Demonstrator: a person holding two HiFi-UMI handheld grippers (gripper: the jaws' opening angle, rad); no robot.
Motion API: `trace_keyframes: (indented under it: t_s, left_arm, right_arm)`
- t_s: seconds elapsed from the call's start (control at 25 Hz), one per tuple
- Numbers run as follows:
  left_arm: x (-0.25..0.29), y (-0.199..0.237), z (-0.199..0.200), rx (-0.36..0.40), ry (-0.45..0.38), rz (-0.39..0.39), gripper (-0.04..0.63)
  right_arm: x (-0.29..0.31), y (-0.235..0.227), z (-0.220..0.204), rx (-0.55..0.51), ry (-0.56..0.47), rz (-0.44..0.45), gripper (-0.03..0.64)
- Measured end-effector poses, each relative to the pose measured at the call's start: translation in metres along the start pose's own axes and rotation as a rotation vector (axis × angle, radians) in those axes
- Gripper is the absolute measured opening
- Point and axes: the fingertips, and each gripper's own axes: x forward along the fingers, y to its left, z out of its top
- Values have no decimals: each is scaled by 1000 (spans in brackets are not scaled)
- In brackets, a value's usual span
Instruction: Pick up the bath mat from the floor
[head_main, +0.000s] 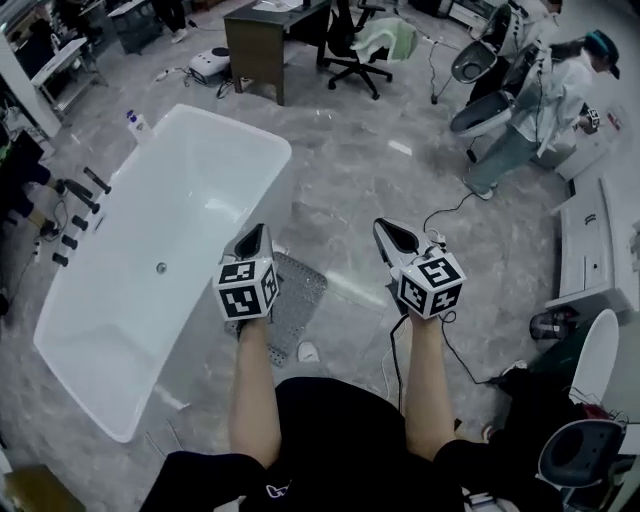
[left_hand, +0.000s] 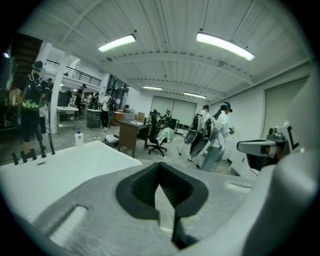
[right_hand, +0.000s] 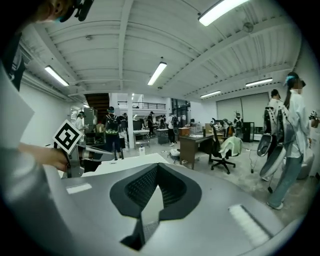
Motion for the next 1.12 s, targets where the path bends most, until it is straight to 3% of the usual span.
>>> trace_keyframes:
  t_s: [0.32,0.56,0.8,0.96,1.12]
  left_arm:
    - [-35,117,18,-152,-123,228,-2]
    - [-73,182,-1,-260,-177,375,-2]
    - [-104,201,-18,-296,-198,472,-2]
    - [-133,220,-27,-343,-216,579,-2]
    - [-155,216,-6,-300,-248,660,-2]
  right_arm:
    - [110,75,47,-132,-5,236,8]
    - [156,134,49,-289,31,297,8]
    - [177,166,45,-311,30,396,8]
    - [195,190,53,-312,3,466,8]
    - [207,207,72,-294,-52,549,8]
